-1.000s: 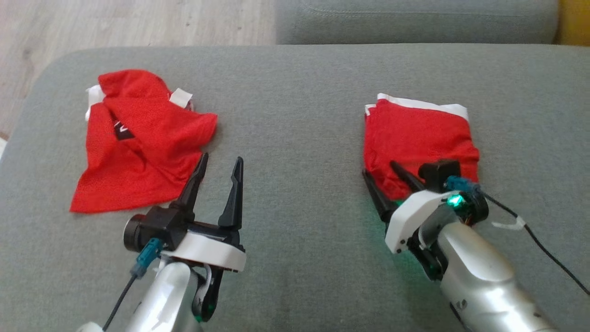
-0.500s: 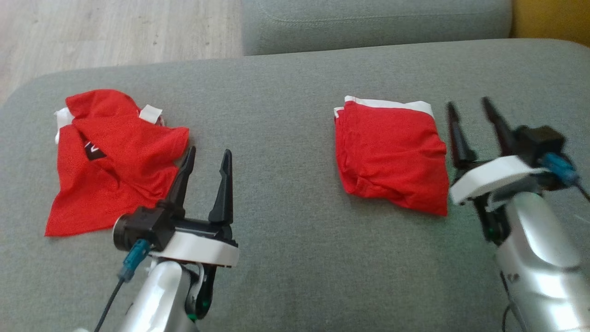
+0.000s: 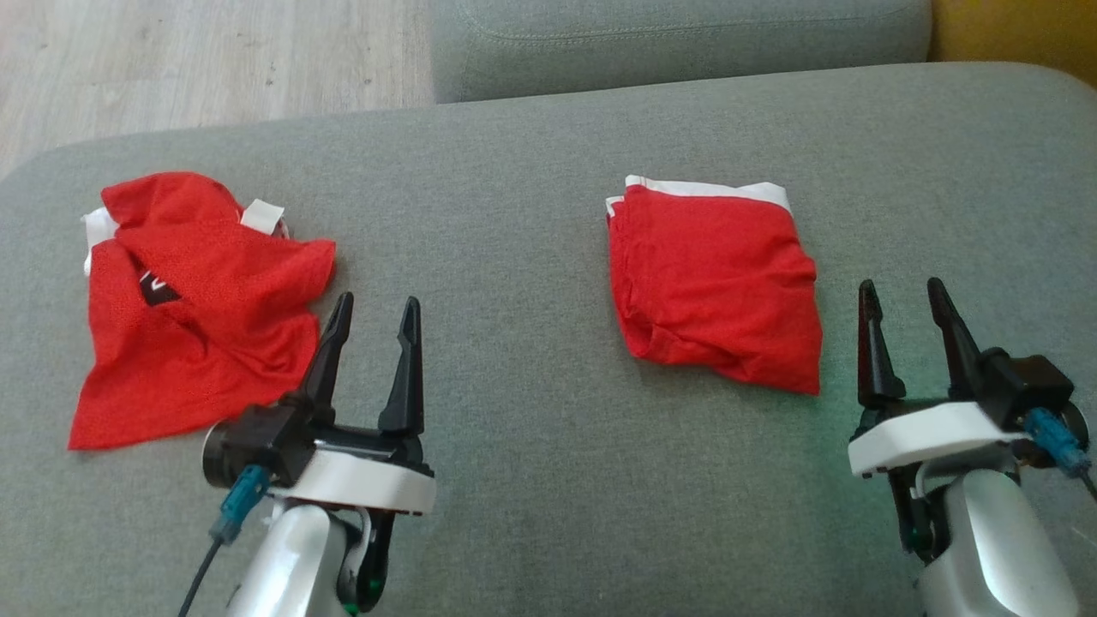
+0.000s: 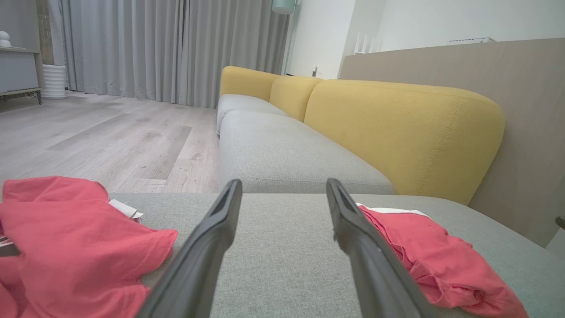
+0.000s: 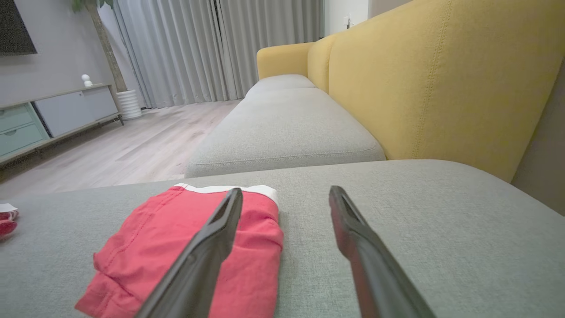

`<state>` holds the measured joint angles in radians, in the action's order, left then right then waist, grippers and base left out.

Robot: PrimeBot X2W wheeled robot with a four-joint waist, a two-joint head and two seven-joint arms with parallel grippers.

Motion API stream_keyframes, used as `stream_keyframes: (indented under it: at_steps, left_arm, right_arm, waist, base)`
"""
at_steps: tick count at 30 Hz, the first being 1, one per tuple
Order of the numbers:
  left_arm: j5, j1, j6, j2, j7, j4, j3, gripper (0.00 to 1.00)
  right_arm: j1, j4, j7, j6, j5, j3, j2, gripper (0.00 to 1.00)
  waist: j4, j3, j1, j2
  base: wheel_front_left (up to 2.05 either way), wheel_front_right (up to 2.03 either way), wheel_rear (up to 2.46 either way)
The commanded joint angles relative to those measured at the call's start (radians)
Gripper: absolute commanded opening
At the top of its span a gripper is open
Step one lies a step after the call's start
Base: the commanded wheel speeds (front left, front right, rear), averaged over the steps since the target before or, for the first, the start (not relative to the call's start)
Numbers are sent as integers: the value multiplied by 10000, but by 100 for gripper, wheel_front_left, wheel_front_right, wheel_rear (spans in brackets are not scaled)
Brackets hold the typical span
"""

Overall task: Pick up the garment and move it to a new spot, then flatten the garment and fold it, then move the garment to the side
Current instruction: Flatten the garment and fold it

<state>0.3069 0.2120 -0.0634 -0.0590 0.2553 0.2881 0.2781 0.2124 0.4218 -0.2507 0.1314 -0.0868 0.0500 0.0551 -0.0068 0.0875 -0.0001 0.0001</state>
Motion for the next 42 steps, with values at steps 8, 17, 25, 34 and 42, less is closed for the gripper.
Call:
stream_keyframes:
  at_steps: [8,17,25,34,42]
  left_arm:
    - [-197,582,-217,13,65,-391,-303,100]
    - [-180,1223,-376,58,65,-365,-23,100]
    - [-119,1506,-439,77,65,-196,169,100]
    - [-111,1552,-406,84,65,-102,122,100]
    - [16,1511,-316,86,65,-153,268,100]
  right_arm:
    - [960,-299,-1,-7,-66,-374,-47,0]
    - [2980,1563,1000,-7,306,203,-48,0]
    - [3969,3956,1668,-7,975,1139,-48,0]
    - [4745,4584,171,-7,426,-252,-48,0]
    - [4604,5481,833,-7,-1044,-3016,-49,0]
  waist:
    - [330,571,1,-1]
    - [1170,1666,1,-1]
    - [1652,1914,1,-1]
    - [1595,1654,1,-1]
    - [1567,1549,1,-1]
  base:
    - [0,0,0]
    - [0,0,0]
    - [0,0,0]
    - [0,0,0]
    - [0,0,0]
